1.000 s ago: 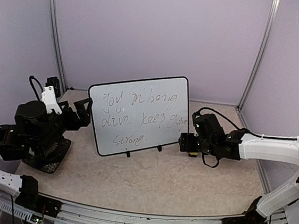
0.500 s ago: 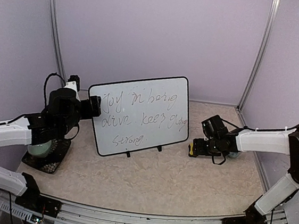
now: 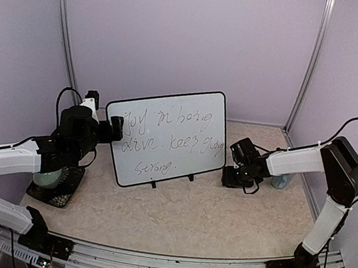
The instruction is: Erase the whiteboard
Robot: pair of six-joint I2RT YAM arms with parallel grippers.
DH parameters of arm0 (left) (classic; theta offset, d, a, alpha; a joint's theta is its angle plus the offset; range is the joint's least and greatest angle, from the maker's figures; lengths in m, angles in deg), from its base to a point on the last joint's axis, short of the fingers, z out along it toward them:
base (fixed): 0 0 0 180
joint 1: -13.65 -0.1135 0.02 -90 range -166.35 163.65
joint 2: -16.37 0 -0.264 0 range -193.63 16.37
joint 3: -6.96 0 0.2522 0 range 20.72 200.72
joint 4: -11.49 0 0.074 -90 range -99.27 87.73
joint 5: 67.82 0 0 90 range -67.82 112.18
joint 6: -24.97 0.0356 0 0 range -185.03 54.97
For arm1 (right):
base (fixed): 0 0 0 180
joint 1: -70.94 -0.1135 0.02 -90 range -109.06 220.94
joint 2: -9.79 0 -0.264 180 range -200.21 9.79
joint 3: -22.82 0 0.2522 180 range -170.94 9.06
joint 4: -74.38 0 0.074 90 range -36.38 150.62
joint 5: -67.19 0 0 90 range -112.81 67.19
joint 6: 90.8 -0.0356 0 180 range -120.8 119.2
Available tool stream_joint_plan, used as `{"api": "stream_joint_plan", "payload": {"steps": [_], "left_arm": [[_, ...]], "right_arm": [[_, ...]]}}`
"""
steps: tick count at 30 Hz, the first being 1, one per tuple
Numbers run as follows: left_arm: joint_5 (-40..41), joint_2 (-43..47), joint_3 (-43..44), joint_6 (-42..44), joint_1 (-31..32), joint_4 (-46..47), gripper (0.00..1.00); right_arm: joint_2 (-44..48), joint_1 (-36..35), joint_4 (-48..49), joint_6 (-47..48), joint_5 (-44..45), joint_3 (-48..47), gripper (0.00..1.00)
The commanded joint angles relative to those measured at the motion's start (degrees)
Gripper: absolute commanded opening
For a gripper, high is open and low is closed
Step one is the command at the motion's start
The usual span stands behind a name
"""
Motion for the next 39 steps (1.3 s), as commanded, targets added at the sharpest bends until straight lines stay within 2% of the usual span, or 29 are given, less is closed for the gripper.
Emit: {"api": "stream_joint_plan", "payload": {"steps": [1, 10, 14, 18, 21, 26, 32, 35, 39], "left_arm": [[-0.8, 2.64, -2.14, -0.32, -0.37, 2.09, 0.99], [-1.47, 4.44, -3.28, -2.45, -0.37, 1.8, 0.99], [-2.26, 5.03, -3.88, -3.5, -0.37, 1.42, 0.99], [-2.47, 5.01, -3.75, -4.71, -0.37, 0.95, 0.99], [-2.79, 5.34, -3.52, -4.98, -0.05, 0.94, 0.99], [-0.86, 5.17, -2.05, -5.19, -0.02, -1.06, 0.99], [0.93, 5.0, 1.22, -3.69, -1.76, -2.78, 0.99], [-2.24, 5.2, 3.28, -3.25, -3.93, -2.55, 0.99], [-7.47, 4.05, 6.71, -3.0, -8.1, -3.31, 0.99]], "right_arm": [[-1.41, 0.1, 1.45, -1.61, 0.57, -0.02, 0.66], [-0.49, -0.43, 1.87, -1.57, 2.69, 0.81, 0.37], [0.9, -0.84, 1.83, -1.05, 3.21, 1.36, 0.33], [2.17, -0.87, 1.78, -0.6, 3.93, 1.91, 0.16], [3.48, -1.08, 2.15, 1.0, 4.09, 2.11, 0.08], [9.12, -2.37, 3.15, 5.44, 4.19, 3.39, 0.01], [21.18, -8.07, 7.7, 14.91, 6.71, 5.43, 0.0], [23.8, -10.72, 9.69, 18.21, 5.41, 2.56, 0.0], [21.75, -12.3, 9.83, 19.39, 5.65, -5.54, 0.0]]}}
